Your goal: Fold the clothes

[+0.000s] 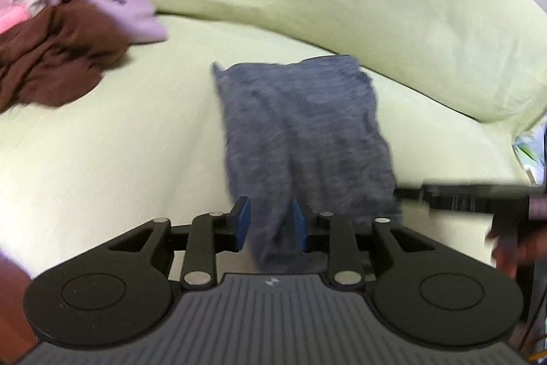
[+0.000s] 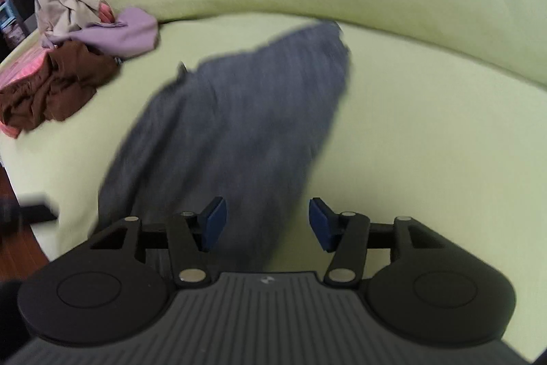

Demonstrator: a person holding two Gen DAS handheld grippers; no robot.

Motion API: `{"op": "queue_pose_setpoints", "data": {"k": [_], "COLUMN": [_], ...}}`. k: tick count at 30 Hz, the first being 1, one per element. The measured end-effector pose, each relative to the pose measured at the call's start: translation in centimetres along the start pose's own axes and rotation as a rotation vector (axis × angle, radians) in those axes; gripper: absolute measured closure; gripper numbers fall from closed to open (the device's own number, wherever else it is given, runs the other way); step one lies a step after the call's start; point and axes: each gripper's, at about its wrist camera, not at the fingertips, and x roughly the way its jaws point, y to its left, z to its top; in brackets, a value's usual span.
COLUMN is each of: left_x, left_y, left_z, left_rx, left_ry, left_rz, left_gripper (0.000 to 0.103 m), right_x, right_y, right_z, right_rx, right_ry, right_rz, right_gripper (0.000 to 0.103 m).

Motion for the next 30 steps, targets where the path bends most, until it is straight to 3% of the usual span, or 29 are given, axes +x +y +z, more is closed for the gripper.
{"op": "queue_pose_setpoints", "data": {"k": [6,9,11,13,15,17,19,21,25,30], "left_x": [2.8,4.0,4.2,4.9,5.6,5.2,3.7,1.7,1.4,7.0], "left_y": [-2.0,-1.6,-1.3,-0.9,-0.3,-0.1,-0.3,-0.5,-1.2,-2.4], "left_z": [-1.4,-2.4,-3.1,-4.2,-4.8,-4.7,-3.8,-2.1,1.5,3.9], "left_rx": [0.061,0.059,0.078,0.119,0.114,0.113,0.127,0.149,0.180,0.156], "left_ry": [0.072,0.137,0.158,0.209,0.256,0.272,0.233,0.160,0.059,0.081], "left_rz": [-0.003,0.003,0.011,0.038,0.036,0.036,0.009,-0.019,-0.023,-0.047], "left_gripper": [0.068,0.068,0.067,0.055,0.057,0.059,0.059,0.057,0.057,0.057], "right_x": [0.5,1.4,1.4,1.4,1.5,1.1,0.6,-0.5,-0.3,3.3], "right_y": [-0.1,0.7,-0.4,-1.5,-1.9,-1.3,-1.4,-2.0,-4.5,-6.9], "right_z": [-2.9,-3.6,-4.0,-4.7,-5.1,-4.5,-3.7,-2.2,3.5,11.8], "right_rx": [0.109,0.071,0.136,0.195,0.217,0.153,0.149,0.166,0.156,0.104], "right_ry": [0.028,0.057,0.062,0.075,0.078,0.095,0.081,0.039,-0.074,-0.118], "right_rz": [0.068,0.077,0.068,0.076,0.097,0.083,0.078,0.081,0.082,0.073], "right_gripper": [0.052,0.102,0.103,0.103,0.102,0.098,0.081,0.078,0.077,0.077]}}
